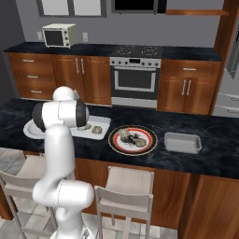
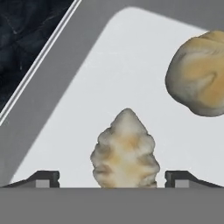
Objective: Place two dumplings into each of the tupperware containers and then place the containers in the fridge.
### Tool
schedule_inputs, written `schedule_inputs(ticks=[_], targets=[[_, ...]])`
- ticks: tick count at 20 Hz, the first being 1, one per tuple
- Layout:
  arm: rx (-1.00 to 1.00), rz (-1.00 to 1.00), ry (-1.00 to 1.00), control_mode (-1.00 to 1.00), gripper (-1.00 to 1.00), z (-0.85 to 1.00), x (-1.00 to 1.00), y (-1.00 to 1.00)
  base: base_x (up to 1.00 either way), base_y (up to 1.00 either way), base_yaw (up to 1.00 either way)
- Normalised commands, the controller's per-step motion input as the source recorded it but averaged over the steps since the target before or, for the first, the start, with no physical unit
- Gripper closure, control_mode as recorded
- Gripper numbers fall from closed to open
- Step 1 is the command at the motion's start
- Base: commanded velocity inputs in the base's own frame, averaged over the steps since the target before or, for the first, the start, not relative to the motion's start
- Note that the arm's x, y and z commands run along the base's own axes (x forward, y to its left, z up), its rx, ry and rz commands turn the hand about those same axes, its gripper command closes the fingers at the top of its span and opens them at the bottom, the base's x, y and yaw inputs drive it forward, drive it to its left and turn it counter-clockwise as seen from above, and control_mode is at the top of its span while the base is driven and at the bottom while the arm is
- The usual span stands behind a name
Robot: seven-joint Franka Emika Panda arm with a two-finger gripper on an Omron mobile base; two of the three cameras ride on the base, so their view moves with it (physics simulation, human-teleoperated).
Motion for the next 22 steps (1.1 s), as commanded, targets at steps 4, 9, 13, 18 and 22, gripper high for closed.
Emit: schedule_inputs(ticks=[4, 9, 13, 18, 22], targets=[[0.0, 0.0, -0.07, -1.0, -1.0, 0.0, -0.39, -0.45, 0.0, 0.0, 0.0], [0.02, 0.0, 0.0, -1.0, -1.0, 0.02, -0.98, -1.0, 0.0, 0.0, 0.0], [0.0, 0.0, 0.05, -1.0, -1.0, 0.44, -0.9, -0.8, 0.0, 0.0, 0.0], [0.0, 0.04, 0.09, -1.0, -1.0, 0.6, -0.17, -0.18, 0.0, 0.0, 0.0], [-0.05, 0.11, 0.3, -1.0, -1.0, 0.41, -0.09, -0.16, 0.0, 0.0, 0.0]])
